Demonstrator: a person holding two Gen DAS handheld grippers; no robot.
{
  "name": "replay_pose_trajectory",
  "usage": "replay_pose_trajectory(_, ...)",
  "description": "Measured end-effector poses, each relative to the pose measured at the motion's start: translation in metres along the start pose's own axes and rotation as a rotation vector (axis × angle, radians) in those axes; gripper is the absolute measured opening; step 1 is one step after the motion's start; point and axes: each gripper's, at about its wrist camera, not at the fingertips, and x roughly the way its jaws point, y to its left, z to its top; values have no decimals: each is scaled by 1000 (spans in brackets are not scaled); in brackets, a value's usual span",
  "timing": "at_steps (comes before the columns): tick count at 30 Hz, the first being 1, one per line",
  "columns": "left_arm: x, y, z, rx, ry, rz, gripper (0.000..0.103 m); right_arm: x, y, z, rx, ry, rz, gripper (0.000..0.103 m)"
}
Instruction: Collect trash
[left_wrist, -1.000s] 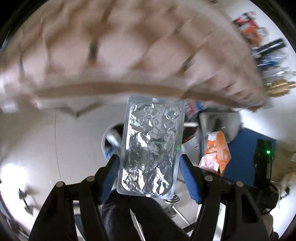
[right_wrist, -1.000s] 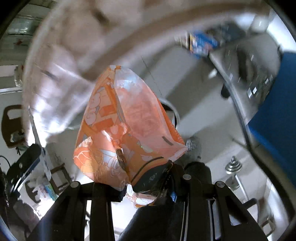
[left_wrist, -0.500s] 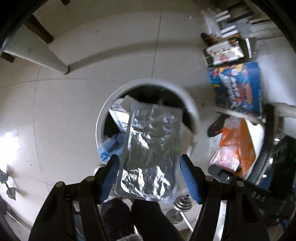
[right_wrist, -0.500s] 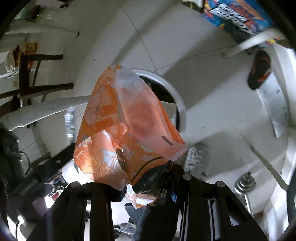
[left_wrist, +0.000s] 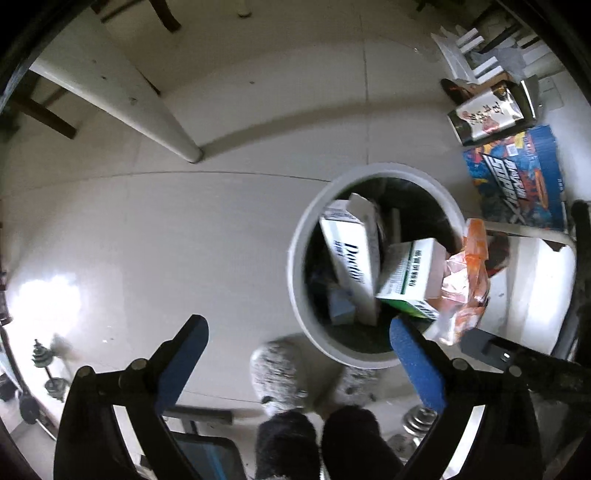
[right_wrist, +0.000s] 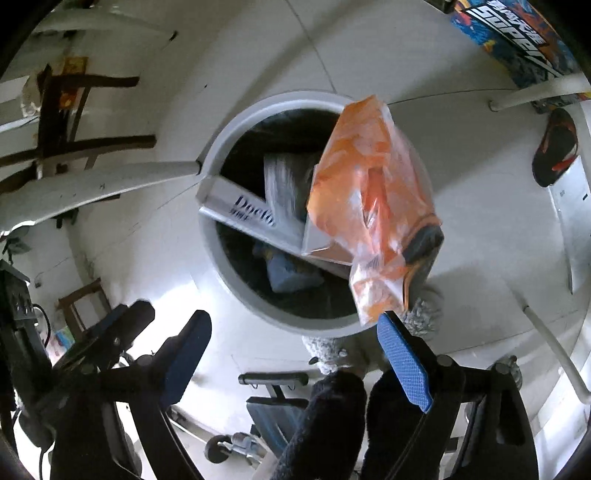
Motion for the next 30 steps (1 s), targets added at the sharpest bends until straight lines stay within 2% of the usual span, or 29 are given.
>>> replay_pose_trajectory(3,-13,-3,-4,-1,-42,35,100,-13,-3,-13,-17,-34,-23,92)
replay_pose_trajectory(6,-32,-11,-10,12,-80,50,100,-37,-3,-32,-39,-114,-107,93)
replay_pose_trajectory(8,-50,-19,-17,32,-102,58,100,-57,0,-47,-51,-166,-171,101)
replay_pose_trajectory(13,-109,-33,-36,49,-104,32,100,-110,8,-77,-70,-232,-239,103)
replay_pose_trajectory(16,-163,-39,-50,59,-112,13,100,-150,21,-97,-87,-249,-237,103)
replay_pose_trajectory(22,-289,-51,-76,97,-138,-46,100,-268,59,-156,-150,-276,-209,103)
replay_pose_trajectory(27,-382,-63,-96,140,-163,-94,100,-377,97,-206,-193,-293,-152,103)
replay_pose_trajectory(30,-434,-67,-107,147,-175,-154,100,-431,112,-232,-209,-302,-107,103)
